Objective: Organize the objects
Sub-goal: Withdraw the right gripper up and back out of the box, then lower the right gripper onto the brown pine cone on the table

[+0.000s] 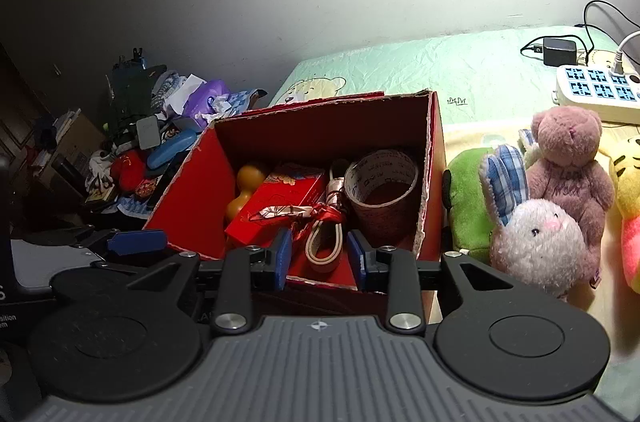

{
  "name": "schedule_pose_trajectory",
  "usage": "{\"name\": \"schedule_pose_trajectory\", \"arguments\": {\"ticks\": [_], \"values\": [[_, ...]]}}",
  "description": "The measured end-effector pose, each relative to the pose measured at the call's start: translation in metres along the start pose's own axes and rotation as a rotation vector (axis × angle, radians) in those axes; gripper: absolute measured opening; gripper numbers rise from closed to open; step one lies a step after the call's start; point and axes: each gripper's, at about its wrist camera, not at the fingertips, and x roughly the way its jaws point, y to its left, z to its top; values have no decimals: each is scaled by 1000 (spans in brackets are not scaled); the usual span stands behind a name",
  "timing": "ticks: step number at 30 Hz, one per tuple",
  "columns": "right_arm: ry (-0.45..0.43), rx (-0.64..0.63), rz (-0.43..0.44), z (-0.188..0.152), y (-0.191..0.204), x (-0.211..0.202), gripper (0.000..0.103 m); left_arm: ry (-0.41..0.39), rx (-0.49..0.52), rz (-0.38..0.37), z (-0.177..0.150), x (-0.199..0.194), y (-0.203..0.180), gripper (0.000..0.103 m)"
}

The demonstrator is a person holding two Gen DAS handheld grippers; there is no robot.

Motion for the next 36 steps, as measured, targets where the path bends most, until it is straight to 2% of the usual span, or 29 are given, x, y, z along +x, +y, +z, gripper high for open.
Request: {"name": "schedule_pose_trajectory", "arguments": {"ticks": [10,21,29,36], "values": [[28,-23,50,-18,1,-11,33,20,-36,33,-24,-11,-8,94],[114,-31,96,-42,6,-3,34,72,-84,79,-55,-15,1,94],[245,-53,153,-68,21,17,34,122,-173,97,-79,-17,33,94],[320,-24,202,-74,27,33,34,149,-240,97,-107,-20,69,94]]}}
